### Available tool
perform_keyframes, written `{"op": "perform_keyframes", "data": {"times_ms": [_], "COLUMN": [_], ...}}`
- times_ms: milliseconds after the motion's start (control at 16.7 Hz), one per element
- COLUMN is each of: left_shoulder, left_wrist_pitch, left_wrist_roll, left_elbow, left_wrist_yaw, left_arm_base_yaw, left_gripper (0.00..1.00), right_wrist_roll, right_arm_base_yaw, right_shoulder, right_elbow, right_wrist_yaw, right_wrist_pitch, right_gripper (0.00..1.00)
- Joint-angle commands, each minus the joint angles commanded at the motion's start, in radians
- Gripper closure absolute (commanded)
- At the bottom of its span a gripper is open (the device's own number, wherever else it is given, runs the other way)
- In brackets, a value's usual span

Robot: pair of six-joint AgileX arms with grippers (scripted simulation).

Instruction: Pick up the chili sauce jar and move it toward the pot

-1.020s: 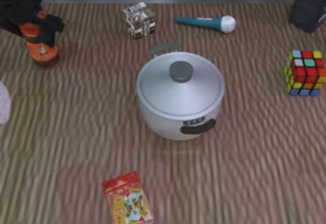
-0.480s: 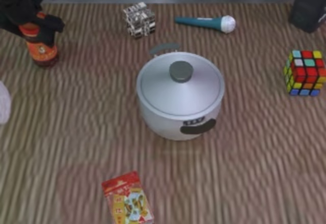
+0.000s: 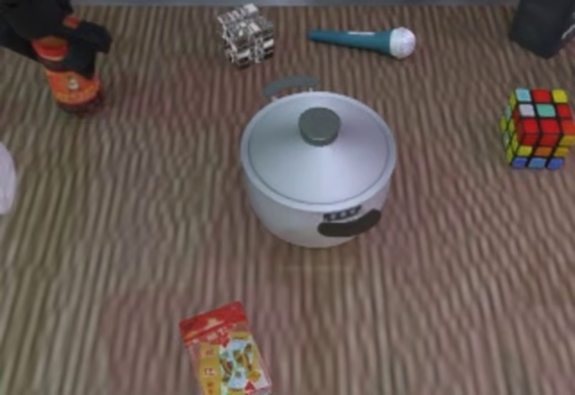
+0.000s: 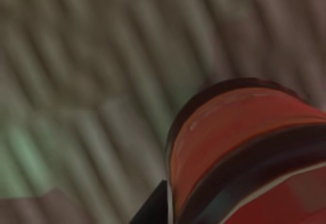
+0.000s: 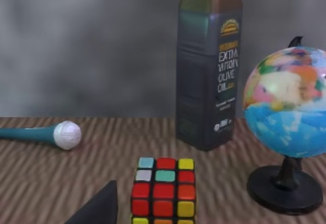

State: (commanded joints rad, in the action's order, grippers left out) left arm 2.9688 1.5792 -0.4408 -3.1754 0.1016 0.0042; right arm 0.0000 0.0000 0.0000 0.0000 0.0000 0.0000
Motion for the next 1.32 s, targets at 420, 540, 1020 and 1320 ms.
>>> {"op": "perform_keyframes", "data": {"times_ms": [420,540,1020,1320], "left_shoulder": [-0.309,-0.424,-0.812,-0.85], "left_wrist_pitch": [-0.128,-0.175,-0.333,-0.349], "left_wrist_roll": [-0.001,-0.002,-0.006,-0.006], "left_elbow": [0.431,0.619,1.172,1.213], "left_wrist_yaw": [-0.005,-0.006,-0.009,-0.009], "left_arm_base_yaw": [0.01,0.014,0.027,0.028], "left_gripper": [1.0,1.0,1.0,1.0], "right_wrist_roll": [0.0,0.0,0.0,0.0], "right_arm_base_yaw": [0.0,0.0,0.0,0.0], "right_shoulder": [0.0,0.0,0.0,0.0], "right_elbow": [0.0,0.0,0.0,0.0], "right_wrist_yaw": [0.0,0.0,0.0,0.0], "right_wrist_pitch": [0.0,0.0,0.0,0.0], "right_gripper": [0.0,0.0,0.0,0.0]}}
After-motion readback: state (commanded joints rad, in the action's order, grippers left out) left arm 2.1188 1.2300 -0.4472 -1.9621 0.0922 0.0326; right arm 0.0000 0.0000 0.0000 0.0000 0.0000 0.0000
